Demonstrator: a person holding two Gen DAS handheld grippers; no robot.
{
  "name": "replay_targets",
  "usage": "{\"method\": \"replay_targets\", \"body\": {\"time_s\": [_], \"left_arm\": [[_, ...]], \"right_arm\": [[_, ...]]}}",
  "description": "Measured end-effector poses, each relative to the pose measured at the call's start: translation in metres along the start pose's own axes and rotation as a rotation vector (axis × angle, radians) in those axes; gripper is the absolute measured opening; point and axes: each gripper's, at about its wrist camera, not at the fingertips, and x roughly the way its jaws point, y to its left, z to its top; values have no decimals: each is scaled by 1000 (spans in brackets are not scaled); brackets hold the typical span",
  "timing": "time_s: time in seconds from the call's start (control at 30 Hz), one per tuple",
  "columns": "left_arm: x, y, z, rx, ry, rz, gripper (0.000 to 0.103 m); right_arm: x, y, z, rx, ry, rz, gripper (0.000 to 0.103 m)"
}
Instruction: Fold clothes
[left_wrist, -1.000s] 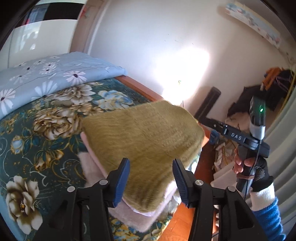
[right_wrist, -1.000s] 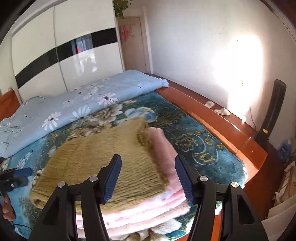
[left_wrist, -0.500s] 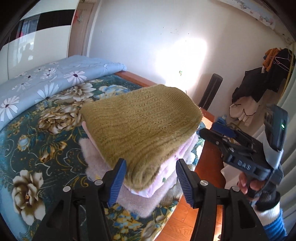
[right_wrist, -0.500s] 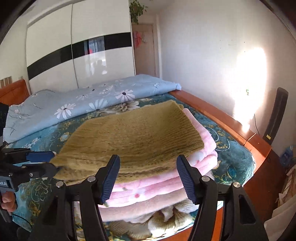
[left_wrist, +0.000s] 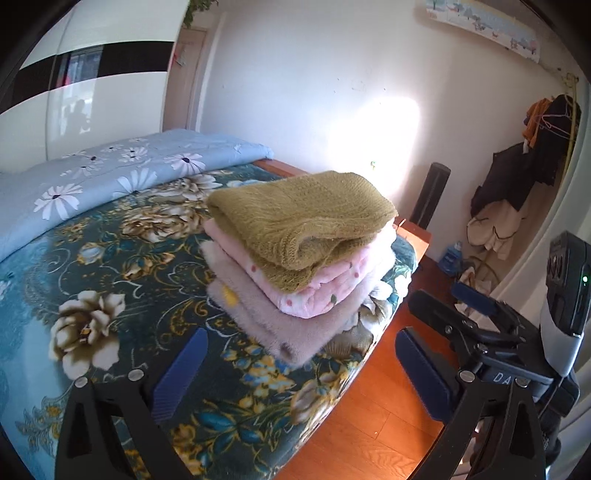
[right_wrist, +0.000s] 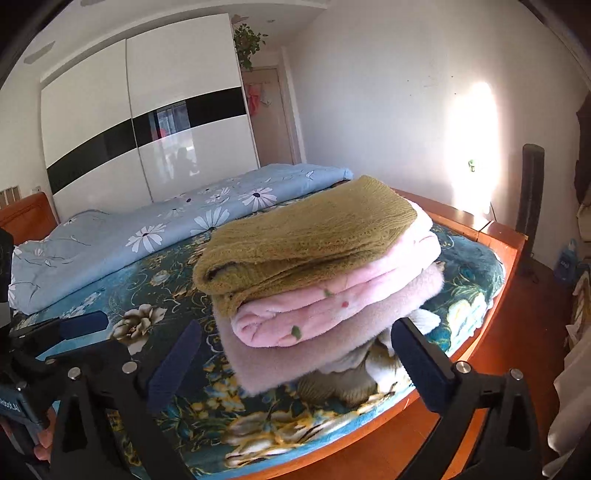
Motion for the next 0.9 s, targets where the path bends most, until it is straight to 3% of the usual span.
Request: {"method": "replay_targets", "body": {"time_s": [0.33,0.47,0.63,0.9], "left_arm": [[-36,-6,-15,28,-6,140,103],[-48,-10,-16,34,-17,153,103],[-56,-18,-13,67,-28,253,103],[-76,-34,-5,88,-69,280,103]], "right_arm": [[-41,6,-32,171,84,-206,103],[-56,14,-31,193,74,-188,103],[-80,33,-16,131,11,-210,103],[-104,41,-4,140,-61,-196,103]]}}
